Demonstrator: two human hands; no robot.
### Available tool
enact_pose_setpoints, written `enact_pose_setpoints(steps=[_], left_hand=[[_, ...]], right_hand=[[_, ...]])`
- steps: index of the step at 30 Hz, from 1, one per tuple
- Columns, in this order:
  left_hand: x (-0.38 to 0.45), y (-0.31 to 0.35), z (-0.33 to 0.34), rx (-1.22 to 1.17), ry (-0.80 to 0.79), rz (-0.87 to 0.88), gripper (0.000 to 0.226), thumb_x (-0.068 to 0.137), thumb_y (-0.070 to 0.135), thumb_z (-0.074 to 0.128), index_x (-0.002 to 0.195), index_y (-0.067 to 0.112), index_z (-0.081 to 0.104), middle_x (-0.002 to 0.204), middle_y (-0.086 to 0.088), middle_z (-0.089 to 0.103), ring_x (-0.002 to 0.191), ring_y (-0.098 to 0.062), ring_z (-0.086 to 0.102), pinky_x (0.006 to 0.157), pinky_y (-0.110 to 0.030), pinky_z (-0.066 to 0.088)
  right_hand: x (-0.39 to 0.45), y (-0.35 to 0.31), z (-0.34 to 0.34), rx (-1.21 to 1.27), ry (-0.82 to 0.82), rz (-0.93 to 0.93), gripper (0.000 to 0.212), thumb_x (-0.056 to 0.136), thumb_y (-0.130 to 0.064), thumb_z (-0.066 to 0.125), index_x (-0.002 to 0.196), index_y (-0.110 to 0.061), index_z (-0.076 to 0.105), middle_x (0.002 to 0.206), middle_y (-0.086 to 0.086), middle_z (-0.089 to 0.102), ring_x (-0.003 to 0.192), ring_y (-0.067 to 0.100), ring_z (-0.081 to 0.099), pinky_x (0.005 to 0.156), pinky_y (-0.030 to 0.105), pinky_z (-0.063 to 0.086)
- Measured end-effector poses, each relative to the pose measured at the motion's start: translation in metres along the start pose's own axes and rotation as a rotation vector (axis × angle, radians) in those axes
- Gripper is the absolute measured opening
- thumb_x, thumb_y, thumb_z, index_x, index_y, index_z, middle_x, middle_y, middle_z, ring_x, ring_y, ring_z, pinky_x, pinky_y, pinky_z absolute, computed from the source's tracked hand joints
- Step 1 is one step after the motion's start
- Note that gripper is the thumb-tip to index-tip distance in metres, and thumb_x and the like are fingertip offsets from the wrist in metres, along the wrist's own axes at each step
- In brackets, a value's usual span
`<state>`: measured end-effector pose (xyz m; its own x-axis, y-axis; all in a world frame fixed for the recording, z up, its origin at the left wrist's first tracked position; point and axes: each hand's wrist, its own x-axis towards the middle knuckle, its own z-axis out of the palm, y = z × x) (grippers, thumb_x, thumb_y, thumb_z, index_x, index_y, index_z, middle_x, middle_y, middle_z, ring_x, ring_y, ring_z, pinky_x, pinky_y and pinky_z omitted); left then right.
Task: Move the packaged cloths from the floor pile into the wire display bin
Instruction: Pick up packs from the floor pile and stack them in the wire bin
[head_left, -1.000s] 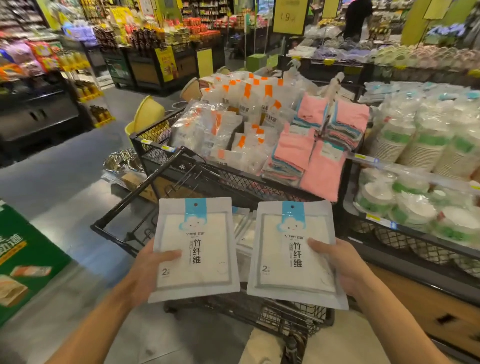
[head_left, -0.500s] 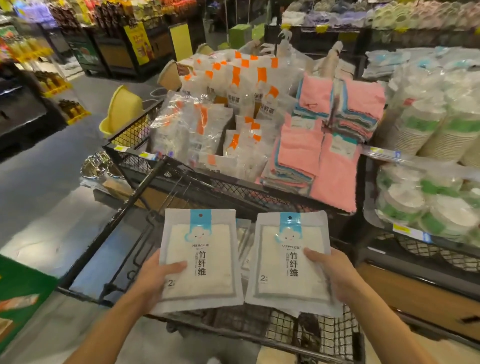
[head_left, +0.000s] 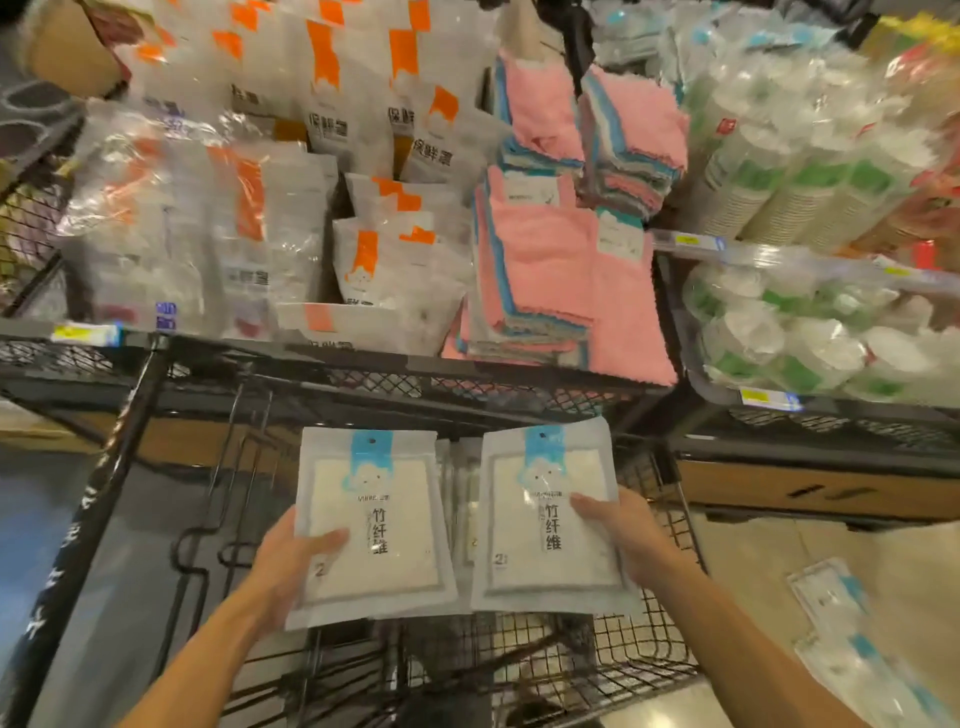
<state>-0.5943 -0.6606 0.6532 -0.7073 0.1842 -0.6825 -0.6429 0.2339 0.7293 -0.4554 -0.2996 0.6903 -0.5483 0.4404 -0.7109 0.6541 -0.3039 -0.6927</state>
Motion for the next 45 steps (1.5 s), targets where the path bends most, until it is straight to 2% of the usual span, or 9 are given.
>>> enact_pose_setpoints(steps=[5,8,10,15,19,22,28,35,45], left_hand=[[0.042,-0.012,0.009,0.031,0.005,-0.067,0.039,0.088,-0.002,0.072,0.119,0.018,0.06,0.113,-0.01,0.073,0.101,-0.032,0.071,0.079,-0.049,0.06],[0.058,-0.022,0.017,0.065,0.009,-0.075,0.037,0.089,-0.003,0.071,0.111,0.023,0.058,0.108,-0.004,0.073,0.099,-0.027,0.071,0.074,-0.041,0.06],[0.07,-0.031,0.021,0.121,0.07,-0.063,0.039,0.087,-0.001,0.074,0.113,0.021,0.055,0.106,0.001,0.069,0.102,-0.026,0.068,0.072,-0.035,0.057],[0.088,-0.049,0.041,0.462,0.329,0.071,0.065,0.082,0.008,0.084,0.132,0.014,0.042,0.118,-0.004,0.06,0.101,-0.023,0.059,0.07,-0.032,0.051],[0.092,-0.061,0.059,0.775,0.398,0.171,0.076,0.08,0.014,0.086,0.142,0.013,0.041,0.135,-0.011,0.047,0.123,-0.031,0.05,0.093,-0.048,0.052],[0.093,-0.064,0.065,0.988,0.42,0.251,0.073,0.078,0.016,0.086,0.139,0.009,0.046,0.136,-0.014,0.047,0.124,-0.034,0.05,0.099,-0.048,0.049],[0.079,-0.052,0.067,1.3,0.371,0.347,0.074,0.089,0.035,0.075,0.15,0.017,0.038,0.158,-0.016,0.037,0.146,-0.034,0.035,0.117,-0.05,0.035],[0.022,-0.001,0.072,1.36,0.468,0.477,0.07,0.1,0.054,0.046,0.159,0.019,0.034,0.167,-0.017,0.022,0.156,-0.032,0.018,0.125,-0.055,0.017],[-0.07,0.086,0.13,1.325,0.446,0.681,0.07,0.101,0.065,0.034,0.161,0.03,0.028,0.17,-0.007,0.016,0.158,-0.023,0.012,0.126,-0.052,0.013]], right_hand=[[0.048,0.016,0.027,-0.111,-0.014,0.025,0.032,0.094,-0.014,0.072,0.124,-0.01,0.062,0.106,0.011,0.078,0.093,0.03,0.078,0.082,0.055,0.063],[0.072,0.021,0.039,-0.153,0.006,0.023,0.025,0.094,-0.012,0.071,0.118,-0.012,0.063,0.104,0.009,0.078,0.088,0.024,0.079,0.071,0.042,0.065],[0.09,0.028,0.044,-0.182,0.032,0.021,0.027,0.094,-0.013,0.071,0.12,-0.01,0.062,0.106,0.009,0.077,0.086,0.023,0.078,0.068,0.038,0.065],[0.117,0.055,0.057,-0.46,0.221,-0.018,0.026,0.095,-0.026,0.073,0.11,-0.014,0.056,0.107,0.005,0.068,0.097,0.027,0.071,0.086,0.05,0.062],[0.125,0.07,0.061,-0.811,0.4,-0.08,0.053,0.088,-0.044,0.078,0.117,-0.006,0.055,0.108,0.009,0.061,0.101,0.03,0.064,0.086,0.049,0.058],[0.127,0.071,0.064,-0.975,0.495,-0.15,0.073,0.08,-0.049,0.083,0.126,-0.005,0.047,0.124,0.013,0.055,0.117,0.033,0.054,0.098,0.052,0.051],[0.116,0.043,0.059,-1.268,0.445,-0.277,0.082,0.082,-0.059,0.075,0.138,-0.012,0.038,0.136,0.011,0.048,0.127,0.031,0.048,0.106,0.052,0.043],[0.065,0.002,0.027,-1.27,0.304,-0.412,0.083,0.091,-0.069,0.054,0.157,-0.023,0.033,0.166,0.005,0.029,0.154,0.028,0.023,0.124,0.064,0.014],[-0.044,-0.064,-0.028,-1.184,0.374,-0.6,0.078,0.095,-0.073,0.043,0.16,-0.031,0.031,0.17,0.0,0.023,0.158,0.024,0.012,0.124,0.063,0.002]])
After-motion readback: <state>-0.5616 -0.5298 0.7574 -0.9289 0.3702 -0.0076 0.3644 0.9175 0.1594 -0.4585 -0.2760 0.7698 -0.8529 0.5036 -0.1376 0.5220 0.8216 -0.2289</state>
